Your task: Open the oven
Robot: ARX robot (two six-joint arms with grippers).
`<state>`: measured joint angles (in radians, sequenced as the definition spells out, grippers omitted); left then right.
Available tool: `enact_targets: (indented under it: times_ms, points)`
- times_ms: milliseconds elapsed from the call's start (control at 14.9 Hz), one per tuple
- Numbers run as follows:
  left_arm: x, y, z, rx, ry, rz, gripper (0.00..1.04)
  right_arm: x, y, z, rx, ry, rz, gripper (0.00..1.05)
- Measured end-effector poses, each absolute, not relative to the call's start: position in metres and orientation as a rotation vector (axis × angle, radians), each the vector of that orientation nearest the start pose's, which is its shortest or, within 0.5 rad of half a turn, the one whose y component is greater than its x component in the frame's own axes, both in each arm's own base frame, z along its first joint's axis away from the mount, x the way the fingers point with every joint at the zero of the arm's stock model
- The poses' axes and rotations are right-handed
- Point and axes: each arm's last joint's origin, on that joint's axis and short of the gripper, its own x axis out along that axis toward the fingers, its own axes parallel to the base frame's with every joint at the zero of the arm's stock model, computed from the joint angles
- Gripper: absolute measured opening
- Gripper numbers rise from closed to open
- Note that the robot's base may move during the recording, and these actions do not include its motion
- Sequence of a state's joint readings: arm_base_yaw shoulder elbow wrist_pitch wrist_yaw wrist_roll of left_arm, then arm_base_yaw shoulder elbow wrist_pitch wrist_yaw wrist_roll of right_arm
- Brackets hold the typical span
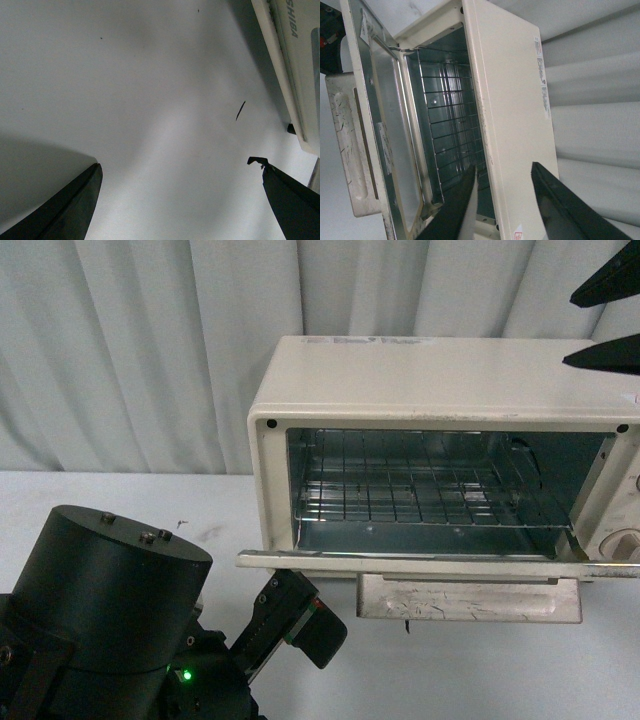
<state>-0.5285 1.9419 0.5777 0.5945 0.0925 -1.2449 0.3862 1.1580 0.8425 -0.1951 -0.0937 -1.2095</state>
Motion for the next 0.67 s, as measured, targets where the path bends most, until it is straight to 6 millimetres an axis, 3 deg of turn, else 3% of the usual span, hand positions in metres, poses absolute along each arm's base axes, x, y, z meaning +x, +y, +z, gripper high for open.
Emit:
enact_targets:
  times_ms: [404, 471, 606, 673]
  points:
    - [0.253, -0.151, 0.055, -0.975, 1.006, -0.036, 0.98, 0.232, 0.097, 0.279, -1.239, 0.158, 0.718, 0.99]
    - [0.253, -0.151, 0.055, -0.976, 1.006, -0.037, 0.98, 0.232, 0.100, 0.275, -1.139, 0.082, 0.456, 0.92]
    - [0.253, -0.151, 0.055, -0.976, 1.009, -0.040, 0.98, 0.214, 0.076, 0.254, -0.701, 0.067, 0.101, 0.71]
    - [0.253, -0.150, 0.055, -0.974, 1.006, -0.034, 0.98, 0.198, 0.051, 0.240, -0.298, -0.001, -0.021, 0.50]
